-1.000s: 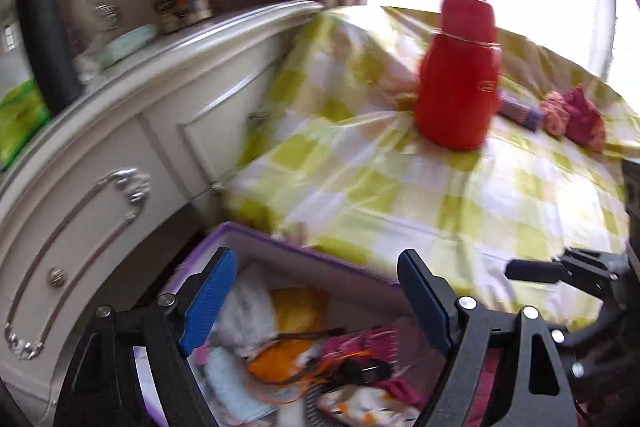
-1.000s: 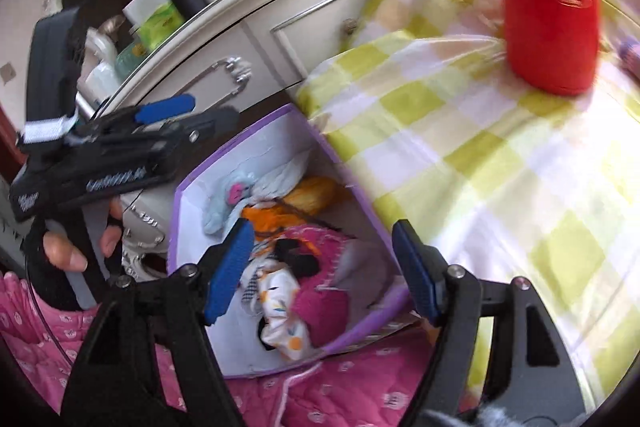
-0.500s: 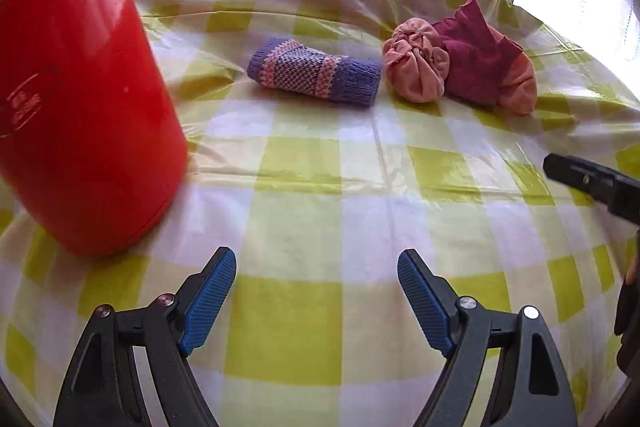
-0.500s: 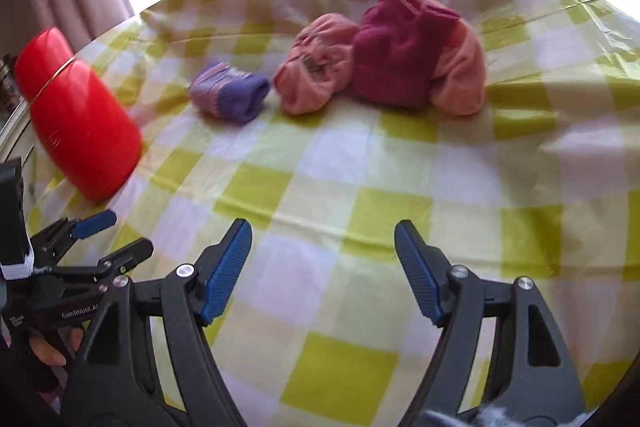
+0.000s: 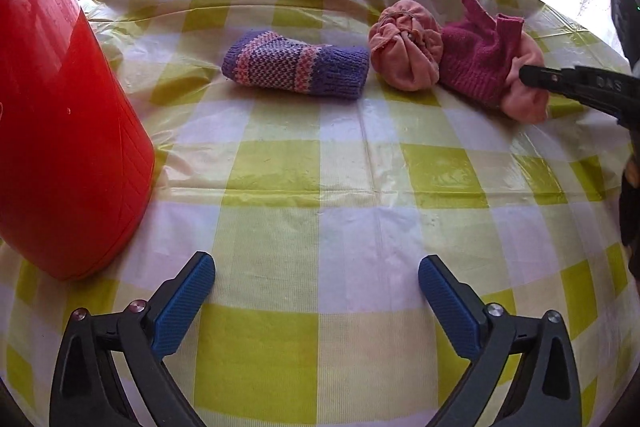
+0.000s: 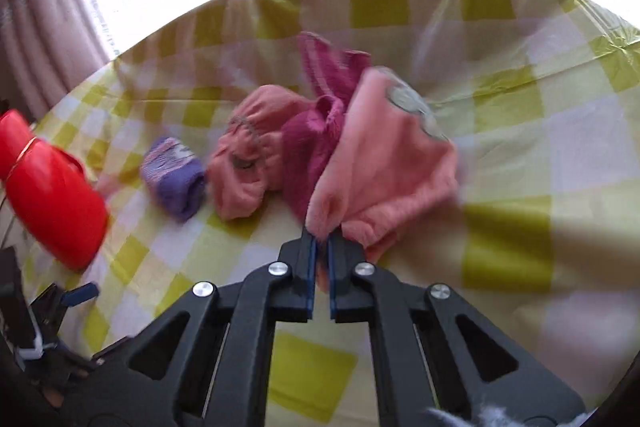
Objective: Organize soft objects
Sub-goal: 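Grasp the pink fleece item with the right tool while the left tool grasps the pink knit glove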
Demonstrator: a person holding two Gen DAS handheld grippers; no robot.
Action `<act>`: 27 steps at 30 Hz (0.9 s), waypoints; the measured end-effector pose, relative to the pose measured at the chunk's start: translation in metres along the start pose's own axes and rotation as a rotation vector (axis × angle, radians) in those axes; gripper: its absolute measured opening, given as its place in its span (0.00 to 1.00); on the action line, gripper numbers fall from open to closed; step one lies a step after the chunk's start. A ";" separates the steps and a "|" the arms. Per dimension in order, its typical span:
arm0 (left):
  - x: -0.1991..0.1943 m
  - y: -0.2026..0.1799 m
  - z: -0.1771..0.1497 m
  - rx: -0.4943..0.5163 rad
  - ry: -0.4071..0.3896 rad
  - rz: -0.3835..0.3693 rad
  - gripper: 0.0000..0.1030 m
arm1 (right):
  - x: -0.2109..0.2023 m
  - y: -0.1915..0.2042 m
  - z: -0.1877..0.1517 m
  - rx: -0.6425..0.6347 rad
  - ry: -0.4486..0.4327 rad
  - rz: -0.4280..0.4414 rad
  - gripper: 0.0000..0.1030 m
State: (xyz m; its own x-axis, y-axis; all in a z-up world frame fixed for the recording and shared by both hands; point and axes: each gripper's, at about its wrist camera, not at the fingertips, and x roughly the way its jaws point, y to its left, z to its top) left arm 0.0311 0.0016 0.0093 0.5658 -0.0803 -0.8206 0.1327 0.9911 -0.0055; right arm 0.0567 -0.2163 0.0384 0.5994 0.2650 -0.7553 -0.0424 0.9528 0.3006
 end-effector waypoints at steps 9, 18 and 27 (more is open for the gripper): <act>0.000 -0.001 0.000 0.001 0.000 0.000 1.00 | -0.068 0.012 -0.102 0.026 0.141 -0.248 0.11; 0.000 0.000 0.000 0.002 -0.001 -0.001 1.00 | -0.092 0.003 -0.088 0.049 0.099 -0.275 0.84; 0.000 -0.001 0.000 0.001 0.001 -0.001 1.00 | -0.034 0.000 -0.090 -0.024 0.152 -0.330 0.37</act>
State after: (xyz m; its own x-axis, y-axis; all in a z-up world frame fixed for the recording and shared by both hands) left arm 0.0311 0.0011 0.0096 0.5650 -0.0808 -0.8211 0.1335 0.9910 -0.0057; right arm -0.0356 -0.2117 0.0115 0.4582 -0.0401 -0.8880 0.1139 0.9934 0.0139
